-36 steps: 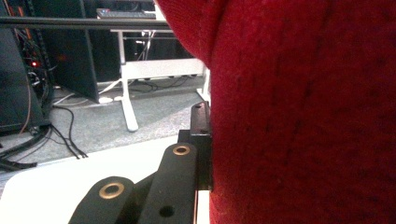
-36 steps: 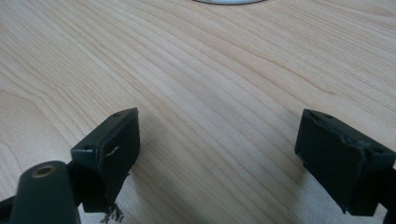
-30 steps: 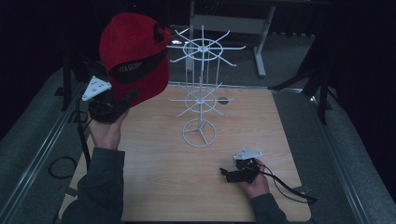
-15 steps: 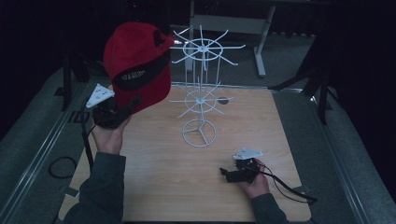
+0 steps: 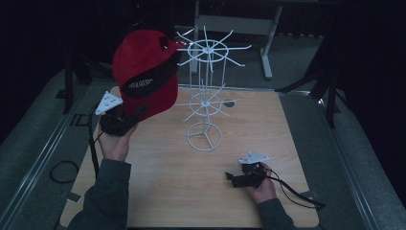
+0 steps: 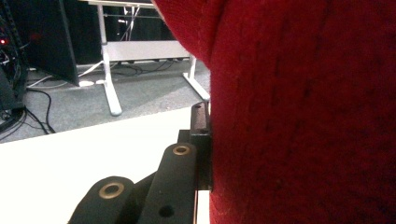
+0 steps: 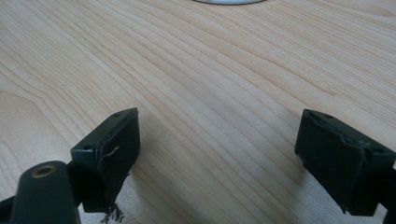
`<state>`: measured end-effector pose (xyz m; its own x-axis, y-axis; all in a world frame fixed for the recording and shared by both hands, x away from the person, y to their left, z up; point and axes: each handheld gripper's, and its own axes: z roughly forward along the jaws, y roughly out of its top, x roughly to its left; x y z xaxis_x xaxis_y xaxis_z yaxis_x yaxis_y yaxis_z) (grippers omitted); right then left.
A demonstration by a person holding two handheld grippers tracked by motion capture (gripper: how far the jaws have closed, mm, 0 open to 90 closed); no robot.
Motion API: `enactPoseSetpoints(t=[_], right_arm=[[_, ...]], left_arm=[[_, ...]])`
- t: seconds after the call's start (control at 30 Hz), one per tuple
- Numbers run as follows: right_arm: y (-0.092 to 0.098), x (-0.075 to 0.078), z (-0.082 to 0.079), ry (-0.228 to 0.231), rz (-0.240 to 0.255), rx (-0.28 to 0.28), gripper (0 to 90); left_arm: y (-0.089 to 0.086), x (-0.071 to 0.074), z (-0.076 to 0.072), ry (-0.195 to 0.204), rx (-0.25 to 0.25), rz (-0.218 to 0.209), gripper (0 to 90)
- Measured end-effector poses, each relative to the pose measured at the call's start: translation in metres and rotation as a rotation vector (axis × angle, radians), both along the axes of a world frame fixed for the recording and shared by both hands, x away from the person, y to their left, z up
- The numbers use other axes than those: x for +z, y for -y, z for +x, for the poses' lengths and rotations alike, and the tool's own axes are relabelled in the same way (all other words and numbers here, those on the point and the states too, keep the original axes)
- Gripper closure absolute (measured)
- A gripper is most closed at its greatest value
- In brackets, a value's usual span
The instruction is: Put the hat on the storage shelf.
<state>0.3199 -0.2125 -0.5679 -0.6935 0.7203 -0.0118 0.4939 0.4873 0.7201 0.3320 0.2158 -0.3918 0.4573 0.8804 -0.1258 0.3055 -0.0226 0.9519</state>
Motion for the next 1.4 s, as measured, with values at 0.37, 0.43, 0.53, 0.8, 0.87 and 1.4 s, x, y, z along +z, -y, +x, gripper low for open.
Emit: enactPoseSetpoints(t=[0.37, 0.43, 0.53, 0.8, 0.87, 1.4], right_arm=[[0.000, 0.000, 0.000, 0.000, 0.000, 0.000, 13.8], [0.000, 0.000, 0.000, 0.000, 0.000, 0.000, 13.8], [0.000, 0.000, 0.000, 0.000, 0.000, 0.000, 13.8], [0.000, 0.000, 0.000, 0.000, 0.000, 0.000, 13.8], [0.000, 0.000, 0.000, 0.000, -0.001, 0.001, 13.8], [0.000, 0.000, 0.000, -0.002, -0.001, 0.000, 13.8]], left_arm=[[0.001, -0.017, 0.000, 0.001, 0.001, 0.022, 83.2], [0.001, -0.020, 0.001, -0.002, -0.003, 0.026, 83.1], [0.001, -0.022, 0.001, -0.004, -0.001, 0.033, 83.1], [0.003, -0.032, 0.003, -0.028, 0.000, 0.056, 82.9], [0.004, -0.034, 0.003, -0.031, 0.000, 0.062, 82.8], [0.011, -0.041, 0.002, -0.049, -0.042, 0.099, 81.5]])
